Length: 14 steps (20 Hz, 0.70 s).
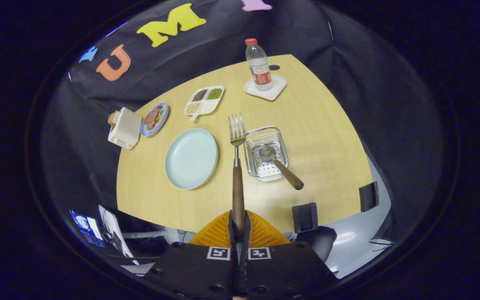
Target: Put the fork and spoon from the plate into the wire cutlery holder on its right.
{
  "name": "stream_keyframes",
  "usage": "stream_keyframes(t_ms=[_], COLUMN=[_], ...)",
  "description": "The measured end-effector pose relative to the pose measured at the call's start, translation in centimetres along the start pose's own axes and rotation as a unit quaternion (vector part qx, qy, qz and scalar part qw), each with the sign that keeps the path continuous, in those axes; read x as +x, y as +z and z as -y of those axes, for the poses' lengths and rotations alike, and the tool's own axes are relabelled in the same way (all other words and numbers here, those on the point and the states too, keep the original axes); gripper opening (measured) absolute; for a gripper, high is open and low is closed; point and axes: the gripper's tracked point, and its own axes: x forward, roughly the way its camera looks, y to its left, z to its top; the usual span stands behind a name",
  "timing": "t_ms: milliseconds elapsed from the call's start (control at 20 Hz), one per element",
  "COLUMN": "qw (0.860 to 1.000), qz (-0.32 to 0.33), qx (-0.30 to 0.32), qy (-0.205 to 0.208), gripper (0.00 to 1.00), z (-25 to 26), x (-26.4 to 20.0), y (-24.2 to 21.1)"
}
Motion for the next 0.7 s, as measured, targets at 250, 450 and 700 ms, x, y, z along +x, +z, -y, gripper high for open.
stream_keyframes(t_ms=[250,450,700], qw=[0.999,0.999,0.998], qz=[-0.022,-0.036,-0.046], qx=[0.019,0.025,0.047], qy=[-0.017,-0.01,-0.001], gripper=[0.01,0.01,0.01], z=[2.1,1.9,2.0], x=[0.4,1.1,1.7], y=[-0.1,0.2,0.5])
